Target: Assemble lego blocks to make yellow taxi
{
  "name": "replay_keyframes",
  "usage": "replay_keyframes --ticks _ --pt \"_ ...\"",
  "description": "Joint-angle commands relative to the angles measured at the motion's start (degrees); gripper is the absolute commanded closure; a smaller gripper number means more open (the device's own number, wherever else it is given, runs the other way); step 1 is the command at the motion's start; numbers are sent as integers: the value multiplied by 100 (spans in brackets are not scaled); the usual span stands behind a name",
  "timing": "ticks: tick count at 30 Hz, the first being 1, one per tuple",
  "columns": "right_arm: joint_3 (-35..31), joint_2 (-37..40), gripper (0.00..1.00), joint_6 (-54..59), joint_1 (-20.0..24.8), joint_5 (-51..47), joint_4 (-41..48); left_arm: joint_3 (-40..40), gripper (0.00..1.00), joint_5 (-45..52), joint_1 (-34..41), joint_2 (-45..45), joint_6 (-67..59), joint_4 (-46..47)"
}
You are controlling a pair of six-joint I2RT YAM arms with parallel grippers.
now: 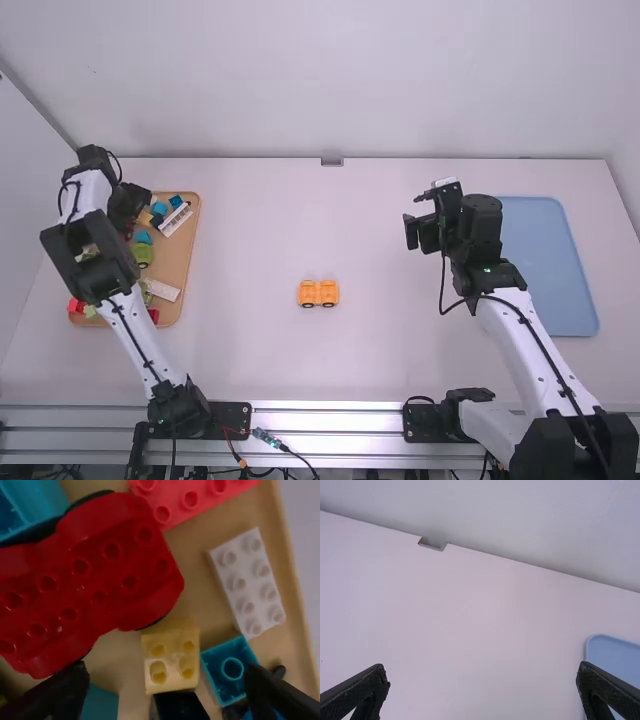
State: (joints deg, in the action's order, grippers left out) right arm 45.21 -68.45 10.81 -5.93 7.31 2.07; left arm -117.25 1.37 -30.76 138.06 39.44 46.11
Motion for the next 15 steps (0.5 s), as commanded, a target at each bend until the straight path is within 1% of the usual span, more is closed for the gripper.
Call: replay_keyframes --ticks 1,3,8,12,15 --pt "-24 1 1 15 -9 33 7 133 24 -57 -31 49 20 -13" --pt "-24 1 1 15 -9 28 9 160 25 -11 -46 49 -33 -59" --pt "-24 1 1 17 -9 31 9 225 23 68 -31 51 -24 -166" --pt "-24 1 1 15 -9 33 9 225 23 129 -33 51 -177 -236" --pt "-24 1 1 15 -9 33 11 225 39 70 -37 51 -188 -142"
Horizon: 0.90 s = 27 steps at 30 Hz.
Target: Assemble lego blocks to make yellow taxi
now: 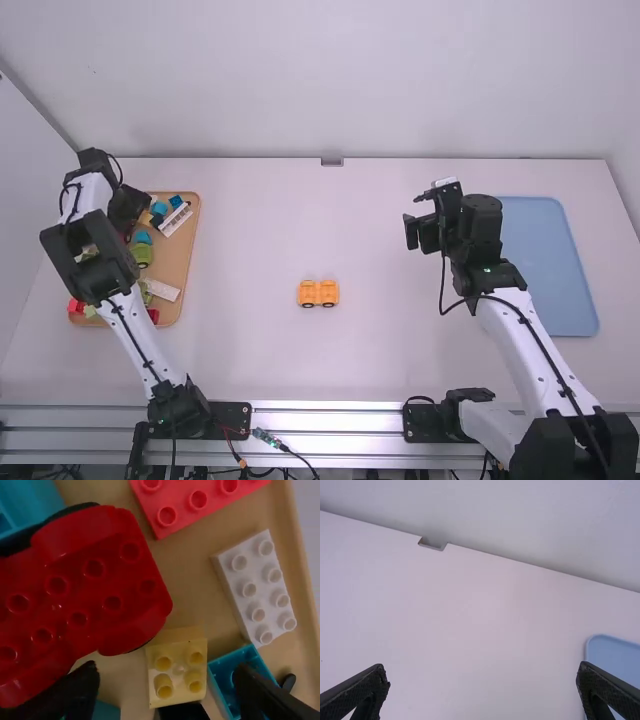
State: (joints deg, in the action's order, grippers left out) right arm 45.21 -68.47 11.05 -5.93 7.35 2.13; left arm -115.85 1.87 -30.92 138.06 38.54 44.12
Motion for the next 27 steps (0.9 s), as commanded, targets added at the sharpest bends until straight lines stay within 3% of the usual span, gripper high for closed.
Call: replay_keyframes --ticks 1,6,10,15,24,27 --pt "-24 4 1 -9 -11 26 2 85 41 17 -22 51 -114 57" --pt "-24 4 1 -7 -11 24 15 85 46 26 -9 53 -190 52" --pt "-24 4 1 -7 -11 9 35 85 56 24 15 53 -192 61" --pt "-24 4 1 -7 -9 9 50 85 58 -2 15 53 -192 227" --pt "-24 4 1 -7 -9 13 79 85 54 -7 15 58 -192 308" --pt "-24 4 1 -7 -9 9 87 85 46 -229 17 58 -195 420"
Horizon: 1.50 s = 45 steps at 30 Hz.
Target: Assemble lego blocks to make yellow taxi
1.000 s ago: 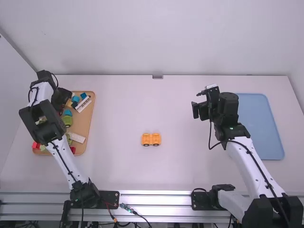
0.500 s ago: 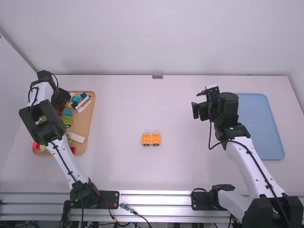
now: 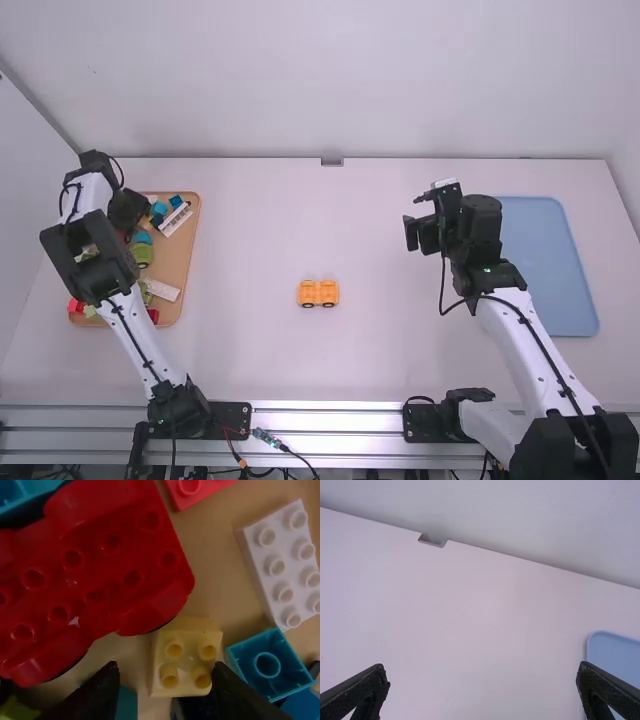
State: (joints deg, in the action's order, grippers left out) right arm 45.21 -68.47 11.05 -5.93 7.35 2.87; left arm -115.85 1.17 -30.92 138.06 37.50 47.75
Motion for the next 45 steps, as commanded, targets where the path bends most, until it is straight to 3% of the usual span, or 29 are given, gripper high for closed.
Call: replay_keyframes --ticks 1,7,12,16,26,29,35,40,45 --pt "-24 4 1 -4 -11 11 13 85 46 -247 17 58 -96 101" --pt "-24 4 1 -7 -9 17 11 85 44 -321 15 58 -385 140" --pt "-24 4 1 -4 -9 26 11 85 57 -313 17 58 -470 133" --pt "-24 4 1 -7 -9 28 11 85 60 -367 15 58 -599 195" --pt "-24 4 1 -7 -11 9 20 85 58 -365 15 58 -570 393" --pt "-24 4 1 -4 -11 15 17 85 36 -380 11 58 -535 402" --pt "-24 4 1 -4 -9 24 20 85 26 -358 26 58 -387 188" --pt "-24 4 1 -9 -9 26 15 85 25 -354 0 60 -149 149" --pt "-24 4 1 -4 -11 9 17 85 36 -376 26 60 293 140"
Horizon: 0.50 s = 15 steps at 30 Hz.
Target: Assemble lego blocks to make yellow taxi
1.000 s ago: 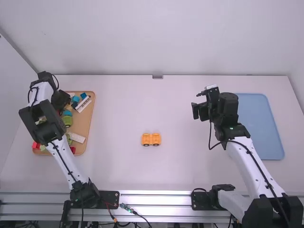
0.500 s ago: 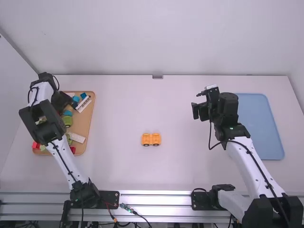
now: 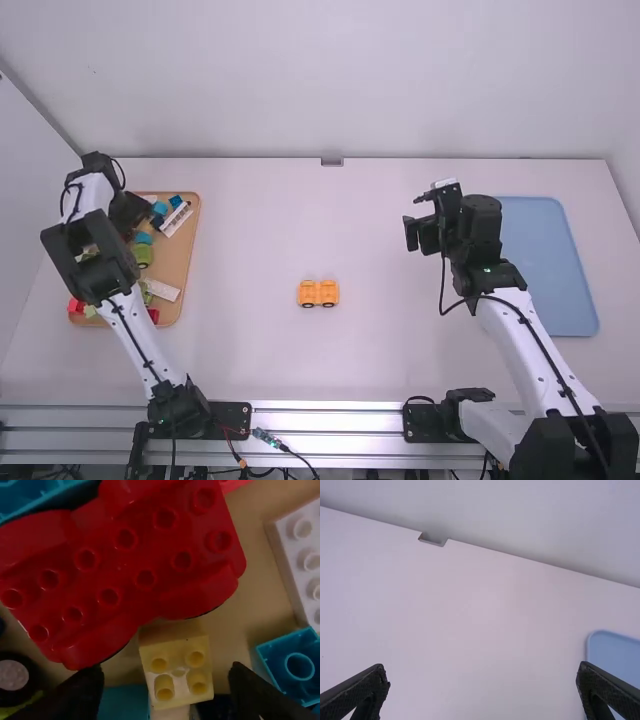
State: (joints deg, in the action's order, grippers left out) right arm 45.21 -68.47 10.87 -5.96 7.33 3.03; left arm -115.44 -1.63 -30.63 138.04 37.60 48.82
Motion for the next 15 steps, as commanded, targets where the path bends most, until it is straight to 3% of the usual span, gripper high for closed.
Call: replay_keyframes --ticks 1,7,12,15 --pt "-24 4 1 13 -9 13 4 44 40 -96 -2 62 361 44" --pt "-24 4 1 15 -4 11 48 46 47 -153 -26 62 356 214" --pt "-24 4 1 146 -9 11 90 44 65 -269 -9 106 400 365" --pt "-24 4 1 142 -7 13 87 44 63 -258 -15 108 400 310"
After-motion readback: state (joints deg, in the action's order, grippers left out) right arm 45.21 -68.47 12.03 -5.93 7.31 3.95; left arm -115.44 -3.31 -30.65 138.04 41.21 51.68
